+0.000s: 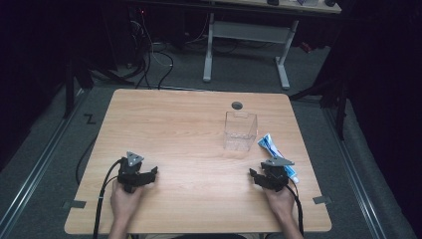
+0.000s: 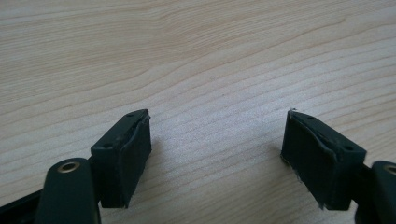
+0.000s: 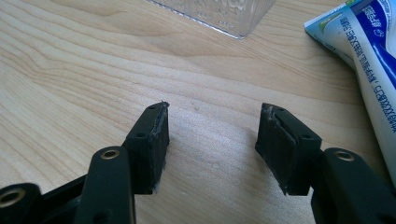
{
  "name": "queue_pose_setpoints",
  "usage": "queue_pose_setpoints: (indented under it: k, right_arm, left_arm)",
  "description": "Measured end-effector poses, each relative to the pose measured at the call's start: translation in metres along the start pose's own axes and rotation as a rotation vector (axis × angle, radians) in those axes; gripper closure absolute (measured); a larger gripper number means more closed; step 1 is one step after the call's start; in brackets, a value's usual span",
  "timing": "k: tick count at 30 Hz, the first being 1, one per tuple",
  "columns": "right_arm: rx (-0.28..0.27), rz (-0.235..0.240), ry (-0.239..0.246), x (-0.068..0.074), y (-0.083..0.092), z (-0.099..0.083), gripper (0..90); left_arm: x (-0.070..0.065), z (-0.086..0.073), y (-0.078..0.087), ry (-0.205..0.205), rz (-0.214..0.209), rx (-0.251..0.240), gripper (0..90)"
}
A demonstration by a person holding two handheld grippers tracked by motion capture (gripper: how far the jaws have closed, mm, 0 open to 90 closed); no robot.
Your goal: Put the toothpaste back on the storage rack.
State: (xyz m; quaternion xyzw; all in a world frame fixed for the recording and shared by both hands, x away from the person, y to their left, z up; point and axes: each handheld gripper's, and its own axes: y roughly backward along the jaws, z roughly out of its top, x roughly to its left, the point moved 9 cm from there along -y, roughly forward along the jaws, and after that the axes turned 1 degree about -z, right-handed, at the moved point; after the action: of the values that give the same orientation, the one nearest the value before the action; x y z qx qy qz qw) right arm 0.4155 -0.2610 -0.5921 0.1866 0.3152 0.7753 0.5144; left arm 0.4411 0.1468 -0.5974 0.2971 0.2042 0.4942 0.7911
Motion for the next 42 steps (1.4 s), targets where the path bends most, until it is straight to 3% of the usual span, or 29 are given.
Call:
queue_pose_setpoints:
  k: [38,42]
  right_arm:
    - [0.003,-0.016,-0.023,-0.001,0.002,-0.002,44.3]
    - [-0.029,-0.031,-0.025,-0.001,0.01,-0.001,47.9]
  left_arm:
    - [0.0,0.0,0.0,0.0,0.0,0.0,24.5]
    - [0.0,0.0,0.0,0.0,0.0,0.0,24.5]
